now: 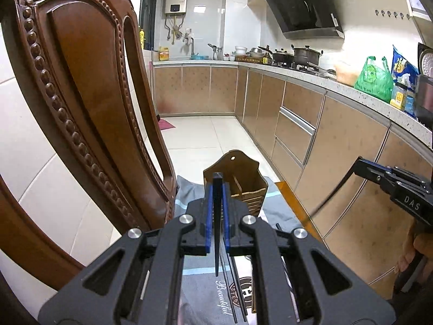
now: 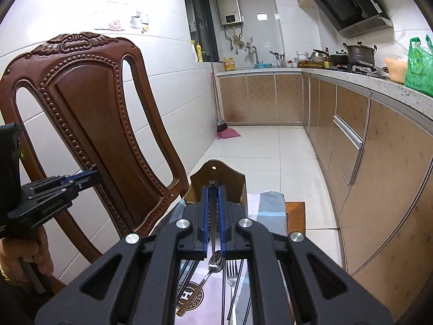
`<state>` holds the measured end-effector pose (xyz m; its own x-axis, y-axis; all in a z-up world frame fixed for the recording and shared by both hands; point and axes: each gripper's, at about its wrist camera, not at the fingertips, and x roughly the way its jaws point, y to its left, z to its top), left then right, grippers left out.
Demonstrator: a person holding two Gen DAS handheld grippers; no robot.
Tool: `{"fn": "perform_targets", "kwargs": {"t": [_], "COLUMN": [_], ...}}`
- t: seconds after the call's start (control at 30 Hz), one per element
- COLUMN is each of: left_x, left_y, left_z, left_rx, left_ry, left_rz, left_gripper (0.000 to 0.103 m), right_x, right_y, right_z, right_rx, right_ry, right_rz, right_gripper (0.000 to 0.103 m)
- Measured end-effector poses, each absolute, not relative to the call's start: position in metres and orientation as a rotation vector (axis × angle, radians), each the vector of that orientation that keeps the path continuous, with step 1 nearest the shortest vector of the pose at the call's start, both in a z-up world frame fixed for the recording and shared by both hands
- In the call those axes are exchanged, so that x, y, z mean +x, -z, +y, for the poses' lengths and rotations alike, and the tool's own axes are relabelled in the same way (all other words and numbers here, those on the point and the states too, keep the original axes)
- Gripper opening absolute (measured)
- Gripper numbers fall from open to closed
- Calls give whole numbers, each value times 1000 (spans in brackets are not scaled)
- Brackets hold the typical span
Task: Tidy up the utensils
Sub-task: 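Lift both held chopsticks and carry them over the wooden holder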
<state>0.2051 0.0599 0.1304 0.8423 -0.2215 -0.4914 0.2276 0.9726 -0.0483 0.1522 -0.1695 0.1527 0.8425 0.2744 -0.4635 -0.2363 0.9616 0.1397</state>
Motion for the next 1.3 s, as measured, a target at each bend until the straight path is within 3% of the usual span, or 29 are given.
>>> {"fn": "perform_targets", "kwargs": {"t": [1.07,1.3], "left_x": [211,211], "left_y": [-127,-129], "left_z": [64,72], "left_rx": [5,-23], "left_ry": [264,277], "left_rz": [539,531], "left_gripper": [6,6], "right_x": [158,182], "right_y": [-145,-179], "right_z": [-156,-141], "right_rx": [47,33], "right_ry": [-259,-231], "right_rz": [504,419], "right_gripper": [7,7]}}
